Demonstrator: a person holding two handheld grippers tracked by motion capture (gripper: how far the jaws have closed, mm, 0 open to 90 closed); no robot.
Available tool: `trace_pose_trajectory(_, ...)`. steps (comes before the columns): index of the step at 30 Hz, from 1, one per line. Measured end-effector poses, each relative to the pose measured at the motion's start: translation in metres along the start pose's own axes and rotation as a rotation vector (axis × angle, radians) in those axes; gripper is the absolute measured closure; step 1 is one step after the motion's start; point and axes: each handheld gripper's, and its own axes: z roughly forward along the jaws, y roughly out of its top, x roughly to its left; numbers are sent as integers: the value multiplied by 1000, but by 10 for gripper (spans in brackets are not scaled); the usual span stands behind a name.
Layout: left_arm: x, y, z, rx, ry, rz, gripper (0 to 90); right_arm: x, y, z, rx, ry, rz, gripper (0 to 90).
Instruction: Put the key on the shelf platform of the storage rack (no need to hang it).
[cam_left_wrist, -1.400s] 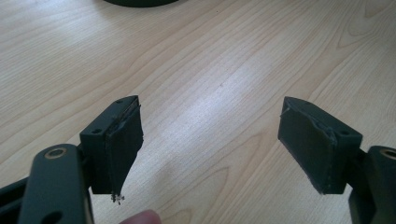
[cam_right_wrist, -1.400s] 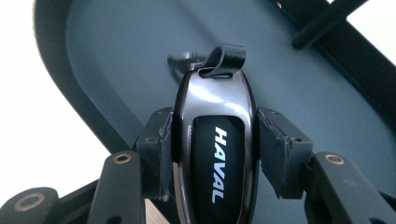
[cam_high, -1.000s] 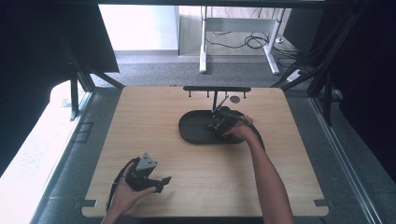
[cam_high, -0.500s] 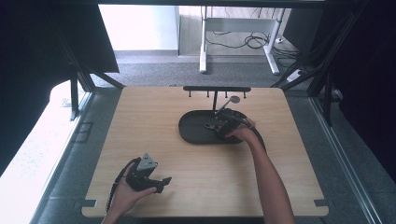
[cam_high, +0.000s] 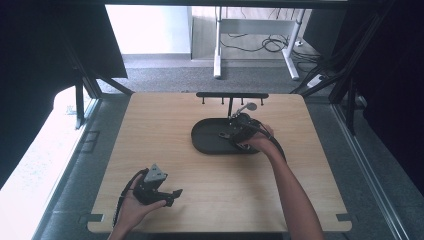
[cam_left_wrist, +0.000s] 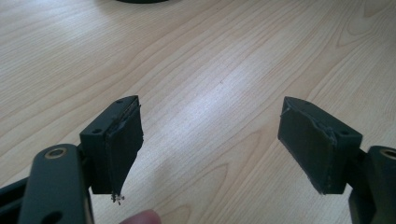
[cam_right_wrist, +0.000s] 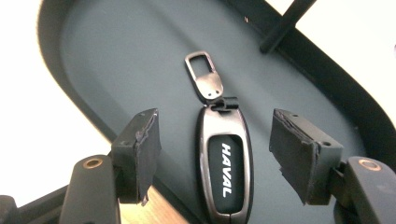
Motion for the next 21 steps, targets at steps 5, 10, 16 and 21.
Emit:
trace_pose_trajectory(5, -1, 2, -3, -13, -7, -3, 224, 8, -5, -17, -48, 1, -37, 345)
trace_pose_trajectory(10, -1, 0, -1, -4, -6, -13, 225, 15, -18, -32, -86, 31, -62, 360)
trace_pose_trajectory(16, -3, -1, -2, -3, -4, 0, 224, 21, -43, -42, -116, 43, -51, 366)
trace_pose_trajectory(21, -5, 0, -5, -14, -8, 4, 225, 28, -67, -53, -165, 64, -34, 370)
